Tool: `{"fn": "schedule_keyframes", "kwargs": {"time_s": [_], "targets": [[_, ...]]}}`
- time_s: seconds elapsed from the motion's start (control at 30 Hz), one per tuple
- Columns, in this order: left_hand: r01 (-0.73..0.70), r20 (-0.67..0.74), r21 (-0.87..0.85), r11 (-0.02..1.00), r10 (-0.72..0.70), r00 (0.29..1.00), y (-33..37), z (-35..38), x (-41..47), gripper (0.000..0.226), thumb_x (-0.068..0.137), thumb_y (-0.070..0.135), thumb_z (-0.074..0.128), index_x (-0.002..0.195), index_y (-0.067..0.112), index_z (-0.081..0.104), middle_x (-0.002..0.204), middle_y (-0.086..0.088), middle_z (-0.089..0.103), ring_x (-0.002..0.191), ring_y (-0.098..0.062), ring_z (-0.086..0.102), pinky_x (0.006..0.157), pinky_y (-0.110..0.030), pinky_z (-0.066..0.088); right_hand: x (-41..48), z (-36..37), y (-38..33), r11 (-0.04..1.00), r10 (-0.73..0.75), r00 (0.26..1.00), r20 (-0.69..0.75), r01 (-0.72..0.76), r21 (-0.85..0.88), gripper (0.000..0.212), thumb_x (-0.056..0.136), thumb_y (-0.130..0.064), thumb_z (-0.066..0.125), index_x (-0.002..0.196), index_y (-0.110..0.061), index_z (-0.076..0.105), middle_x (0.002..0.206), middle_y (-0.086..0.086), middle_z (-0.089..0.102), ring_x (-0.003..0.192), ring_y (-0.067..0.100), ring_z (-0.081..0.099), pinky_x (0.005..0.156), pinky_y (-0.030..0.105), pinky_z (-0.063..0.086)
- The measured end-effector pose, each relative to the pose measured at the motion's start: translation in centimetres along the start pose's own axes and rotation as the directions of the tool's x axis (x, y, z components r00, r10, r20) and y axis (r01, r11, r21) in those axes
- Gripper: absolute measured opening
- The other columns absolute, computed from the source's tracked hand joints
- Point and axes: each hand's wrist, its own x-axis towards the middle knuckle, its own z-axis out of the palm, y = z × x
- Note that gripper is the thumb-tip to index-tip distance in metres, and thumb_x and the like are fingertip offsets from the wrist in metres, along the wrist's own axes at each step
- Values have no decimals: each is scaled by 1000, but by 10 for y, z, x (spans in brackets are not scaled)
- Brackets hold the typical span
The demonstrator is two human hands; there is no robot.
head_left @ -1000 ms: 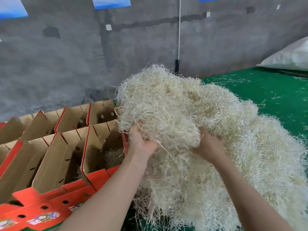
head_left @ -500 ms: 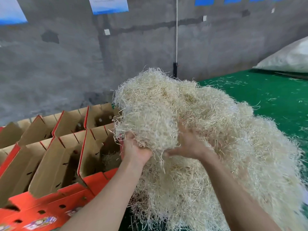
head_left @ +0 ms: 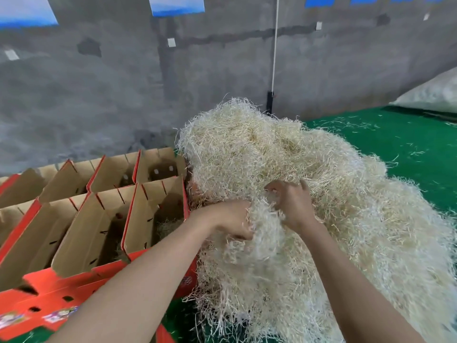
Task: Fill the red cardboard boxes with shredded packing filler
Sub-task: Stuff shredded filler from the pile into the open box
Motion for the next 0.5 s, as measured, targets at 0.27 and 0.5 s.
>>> {"fn": "schedule_keyframes", "kwargs": {"time_s": [0.27, 0.5], "targets": [[109, -746, 263, 959, 130, 654, -4, -20, 4, 69, 71, -10, 55, 132, 19, 43, 134, -9, 36, 102, -26, 48, 77, -27, 38, -16, 15, -2, 1000, -12, 998, 64, 12, 10, 34, 90, -35, 56, 115, -12, 53, 58, -10, 52, 56, 12, 53, 96, 46, 44], [-257, -719, -419, 871, -145, 680, 3, -30, 4, 70, 76, -13, 58, 138, 14, 39, 124, -1, 51, 112, -17, 54, 94, -26, 46, -15, -2, 2, 703, -122, 907, 402, -207, 680, 73, 64, -53, 74, 124, -33, 38, 118, -16, 52, 107, 0, 55, 86, 18, 48]]}}
